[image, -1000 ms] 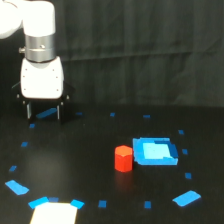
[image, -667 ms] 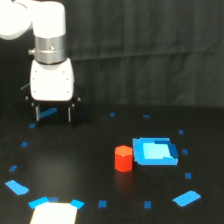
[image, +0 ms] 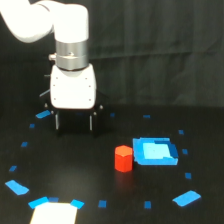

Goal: Pick up the red object from the table

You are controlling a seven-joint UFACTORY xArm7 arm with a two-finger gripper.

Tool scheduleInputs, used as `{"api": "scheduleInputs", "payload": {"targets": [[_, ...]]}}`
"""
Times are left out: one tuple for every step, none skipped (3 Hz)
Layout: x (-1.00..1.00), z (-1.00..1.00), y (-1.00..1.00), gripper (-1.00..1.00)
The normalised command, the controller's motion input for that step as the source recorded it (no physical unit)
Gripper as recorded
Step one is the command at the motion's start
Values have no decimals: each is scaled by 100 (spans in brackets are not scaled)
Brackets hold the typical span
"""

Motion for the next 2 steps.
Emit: {"api": "scheduleInputs", "payload": {"targets": [[100,-31,-100,100],[100,-22,-100,100]]}}
